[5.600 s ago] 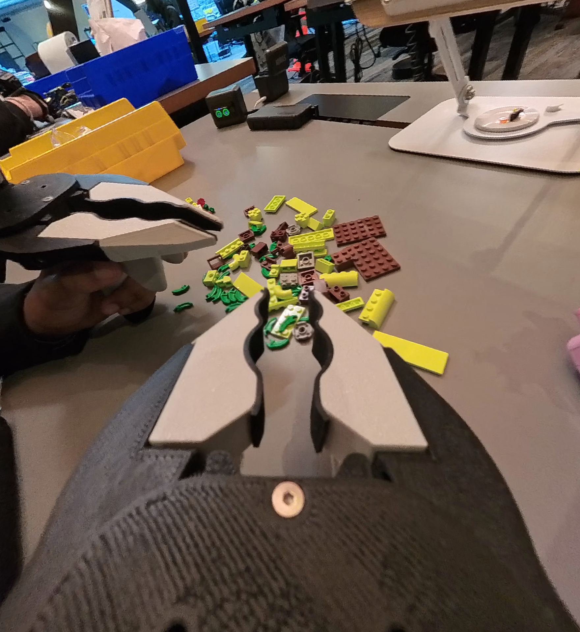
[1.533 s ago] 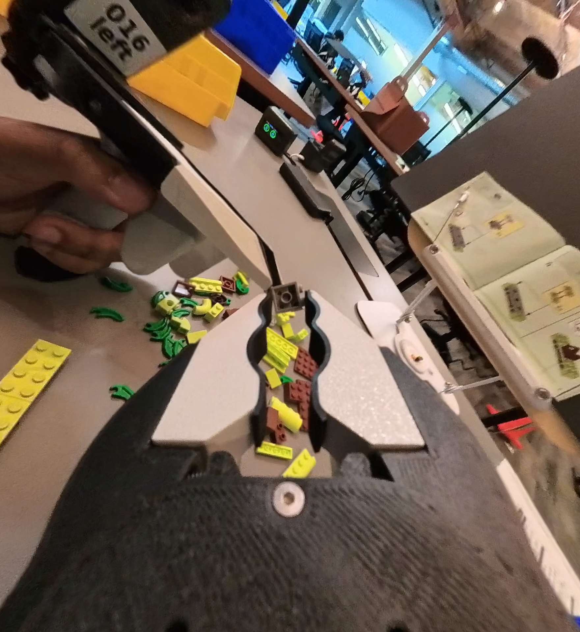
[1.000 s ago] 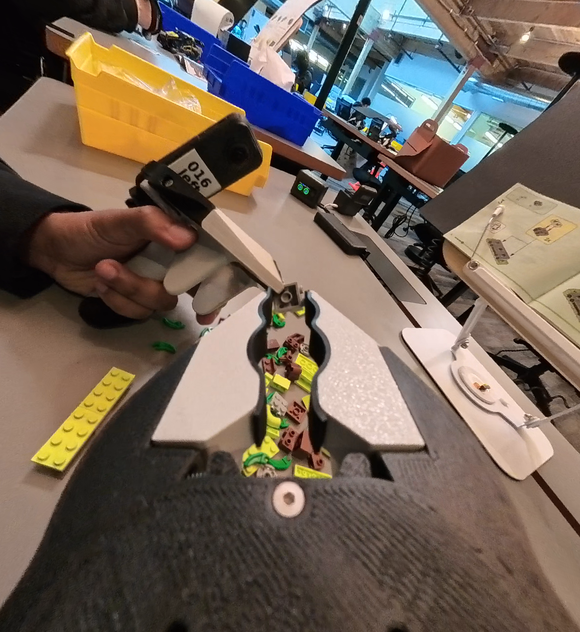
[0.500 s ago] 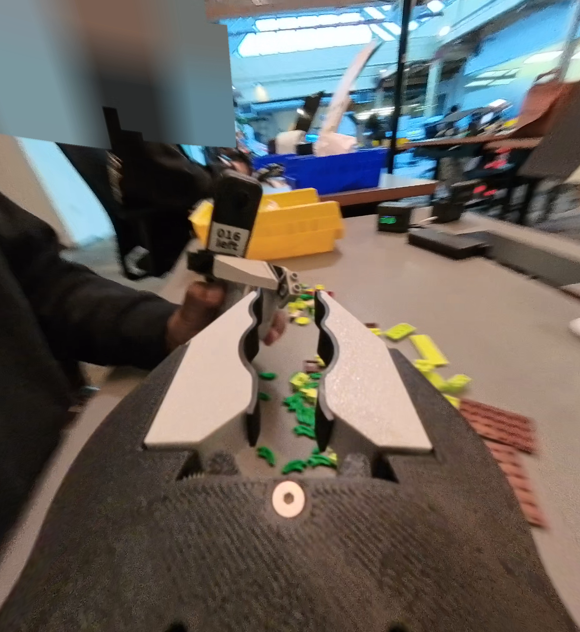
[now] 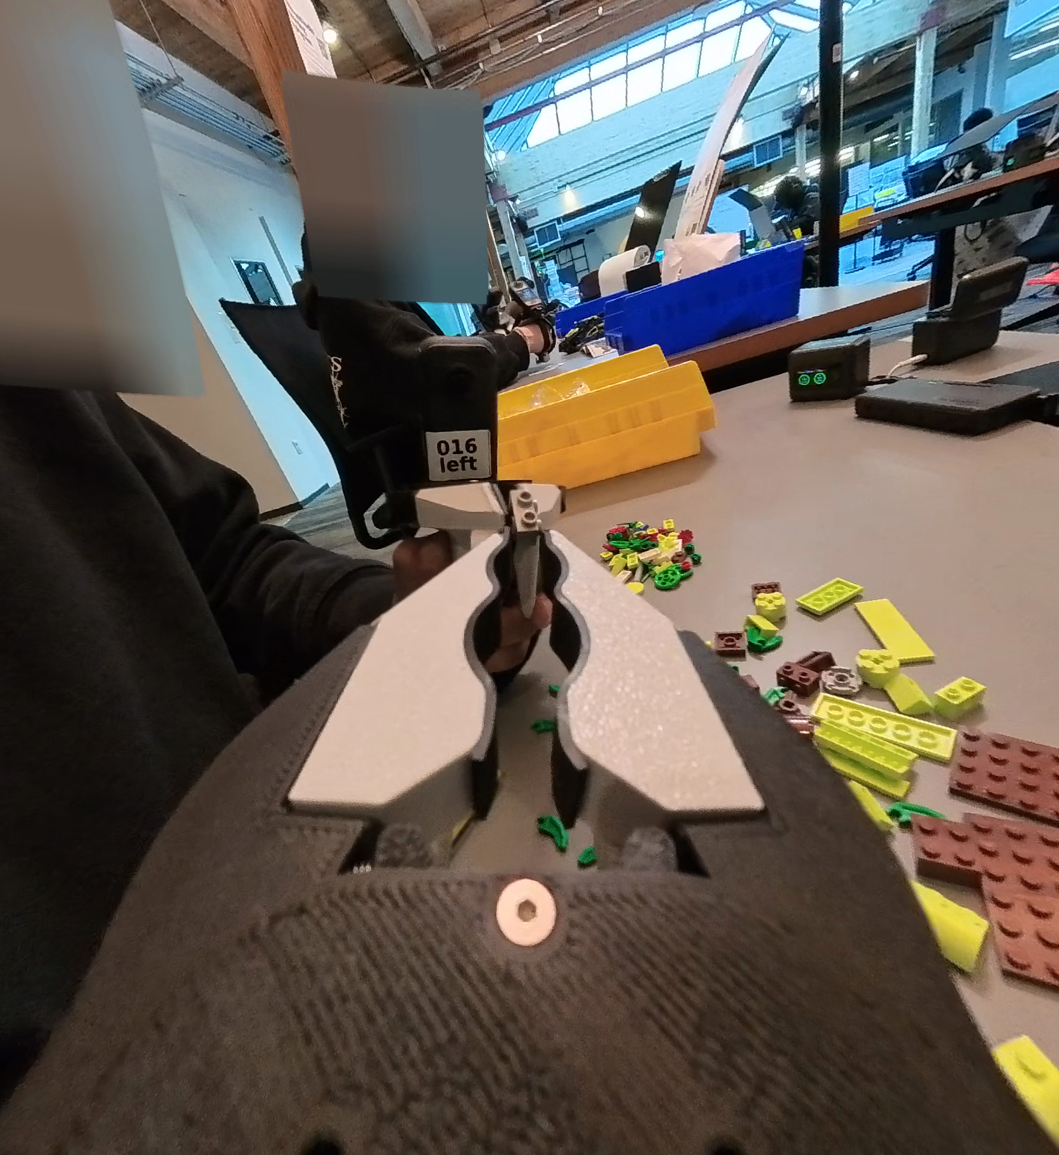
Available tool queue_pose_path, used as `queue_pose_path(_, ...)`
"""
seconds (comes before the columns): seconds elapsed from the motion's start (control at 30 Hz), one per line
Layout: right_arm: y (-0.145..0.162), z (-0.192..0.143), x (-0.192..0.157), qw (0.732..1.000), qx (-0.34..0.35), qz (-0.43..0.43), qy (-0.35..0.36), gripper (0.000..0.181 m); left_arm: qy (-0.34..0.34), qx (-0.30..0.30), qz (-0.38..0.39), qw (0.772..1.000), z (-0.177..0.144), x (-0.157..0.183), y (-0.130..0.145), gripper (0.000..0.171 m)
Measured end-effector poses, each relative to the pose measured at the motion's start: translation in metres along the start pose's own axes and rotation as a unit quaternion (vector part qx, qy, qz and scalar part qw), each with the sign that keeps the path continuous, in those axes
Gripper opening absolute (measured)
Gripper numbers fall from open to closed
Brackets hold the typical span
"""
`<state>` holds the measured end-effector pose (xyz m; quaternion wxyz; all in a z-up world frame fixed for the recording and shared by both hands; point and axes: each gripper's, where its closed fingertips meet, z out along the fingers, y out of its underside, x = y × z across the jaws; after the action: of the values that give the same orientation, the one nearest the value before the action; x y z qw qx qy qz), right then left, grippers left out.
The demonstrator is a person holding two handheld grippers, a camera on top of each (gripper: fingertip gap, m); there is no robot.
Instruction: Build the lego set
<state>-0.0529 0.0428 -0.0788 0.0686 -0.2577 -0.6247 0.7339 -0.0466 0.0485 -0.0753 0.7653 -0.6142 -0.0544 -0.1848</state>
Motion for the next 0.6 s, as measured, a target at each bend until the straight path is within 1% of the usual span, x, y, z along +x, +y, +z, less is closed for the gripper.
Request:
queue_pose_path(0.13, -0.002, -0.002, 0.003, 0.999, 0.000, -0.025, 0.021, 0.005, -0.019, 0.001, 0.007, 1.000, 0.001, -0.004, 0.001, 0.005)
queue_pose_path(0.23, -0.013, -0.010, 0.008, 0.998, 0.025, -0.034, 0.049, 0.005, -0.044, -0.016, 0.023, 0.999, 0.002, -0.010, 0.007, 0.015)
queue_pose_path(0.3, -0.019, -0.020, 0.016, 0.994, 0.034, -0.040, 0.093, 0.005, -0.051, -0.031, 0.028, 0.998, 0.004, -0.011, 0.011, 0.025)
queue_pose_path(0.37, -0.019, -0.033, 0.026, 0.985, 0.014, -0.062, 0.159, 0.005, -0.069, -0.045, 0.045, 0.996, 0.005, -0.014, 0.015, 0.029)
queue_pose_path(0.43, -0.011, -0.046, 0.025, 0.972, -0.035, -0.096, 0.213, 0.005, -0.083, -0.058, 0.069, 0.992, 0.006, -0.015, 0.019, 0.029)
queue_pose_path(0.5, 0.008, -0.062, 0.021, 0.947, -0.109, -0.138, 0.270, 0.005, -0.088, -0.068, 0.088, 0.990, 0.008, -0.014, 0.022, 0.028)
queue_pose_path(0.53, 0.022, -0.072, 0.019, 0.927, -0.155, -0.159, 0.302, 0.005, -0.091, -0.071, 0.095, 0.989, 0.008, -0.014, 0.023, 0.027)
queue_pose_path(0.6, 0.055, -0.094, 0.017, 0.875, -0.255, -0.199, 0.360, 0.005, -0.095, -0.073, 0.106, 0.987, 0.009, -0.013, 0.023, 0.024)
